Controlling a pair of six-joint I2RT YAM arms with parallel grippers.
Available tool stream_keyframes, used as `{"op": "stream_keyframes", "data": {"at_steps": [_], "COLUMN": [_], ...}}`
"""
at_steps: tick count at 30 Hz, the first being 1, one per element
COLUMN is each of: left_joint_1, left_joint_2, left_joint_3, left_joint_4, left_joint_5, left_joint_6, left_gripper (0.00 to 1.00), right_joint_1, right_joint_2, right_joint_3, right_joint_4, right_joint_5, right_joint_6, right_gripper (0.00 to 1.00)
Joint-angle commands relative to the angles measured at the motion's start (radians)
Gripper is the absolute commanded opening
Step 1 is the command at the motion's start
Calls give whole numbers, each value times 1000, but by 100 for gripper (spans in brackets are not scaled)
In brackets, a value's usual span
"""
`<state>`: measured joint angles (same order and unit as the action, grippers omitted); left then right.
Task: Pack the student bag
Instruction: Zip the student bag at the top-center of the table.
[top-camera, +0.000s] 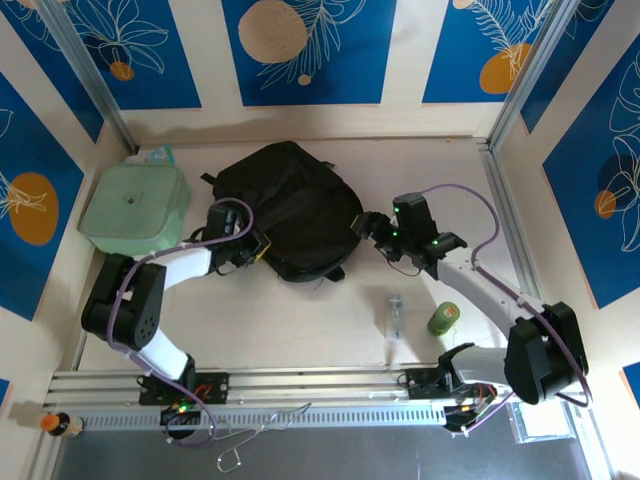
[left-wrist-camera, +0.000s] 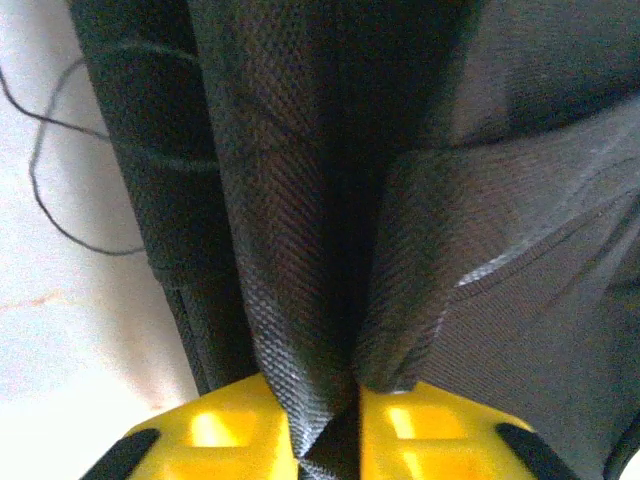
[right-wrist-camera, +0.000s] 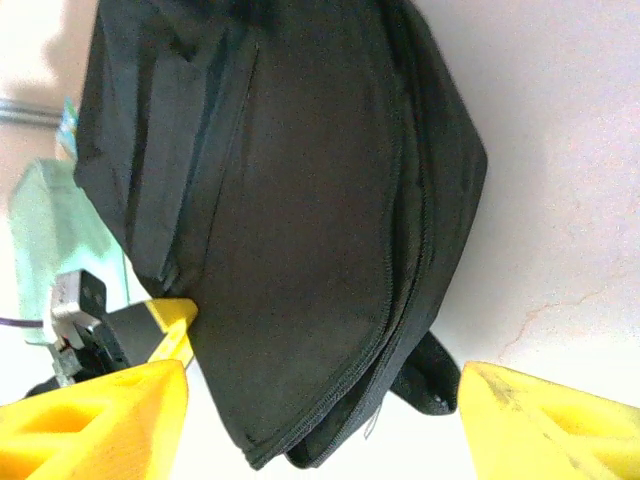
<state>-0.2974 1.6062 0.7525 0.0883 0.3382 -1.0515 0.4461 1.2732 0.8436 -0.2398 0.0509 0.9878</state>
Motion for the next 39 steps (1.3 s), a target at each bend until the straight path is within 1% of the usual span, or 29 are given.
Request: {"op": "stream_keyframes", "data": {"at_steps": [1, 2, 3, 6, 8, 11, 12, 17, 21, 23, 26, 28, 32, 34, 36, 39], "left_joint_1": [-8, -11, -15, -34, -47, -72, -80, -117, -134, -137, -141, -143, -143, -144, -144, -144], "left_joint_2": [-1, -6, -12, -36, -50, -66, -68, -47, -6, 13, 31, 34, 37, 36, 37, 34], "left_joint_3": [9, 14, 18, 28, 30, 28, 30, 68, 99, 108, 110, 110, 108, 108, 110, 111], "left_joint_4": [62, 61, 60, 59, 63, 98, 111, 146, 172, 188, 200, 199, 196, 195, 195, 194], "left_joint_5": [44, 46, 50, 51, 50, 46, 42, 15, 8, 13, 15, 15, 18, 18, 19, 22], "left_joint_6": [-20, -21, -24, -37, -53, -95, -108, -136, -150, -158, -166, -165, -164, -163, -162, -162], "left_gripper": [7, 3, 0, 0, 0, 0, 0, 0, 0, 0, 0, 0, 0, 0, 0, 0], "right_joint_1": [48, 58, 67, 76, 77, 92, 107, 200, 307, 360, 426, 463, 489, 490, 489, 491], "right_joint_2": [49, 65, 90, 167, 209, 223, 213, 146, 143, 166, 232, 286, 388, 425, 451, 497], "right_joint_3": [52, 64, 80, 134, 173, 225, 237, 267, 242, 233, 262, 299, 392, 420, 438, 478], "right_joint_4": [-74, -88, -100, -134, -155, -191, -201, -239, -220, -194, -187, -192, -259, -263, -250, -272], "right_joint_5": [35, 36, 32, 10, 5, 47, 80, 251, 346, 351, 340, 352, 410, 407, 392, 421], "right_joint_6": [-78, -90, -103, -140, -166, -191, -198, -220, -171, -150, -115, -108, -83, -74, -72, -60], "right_gripper": [70, 70, 69, 66, 62, 58, 58, 58, 58, 57, 52, 46, 38, 35, 33, 33]}}
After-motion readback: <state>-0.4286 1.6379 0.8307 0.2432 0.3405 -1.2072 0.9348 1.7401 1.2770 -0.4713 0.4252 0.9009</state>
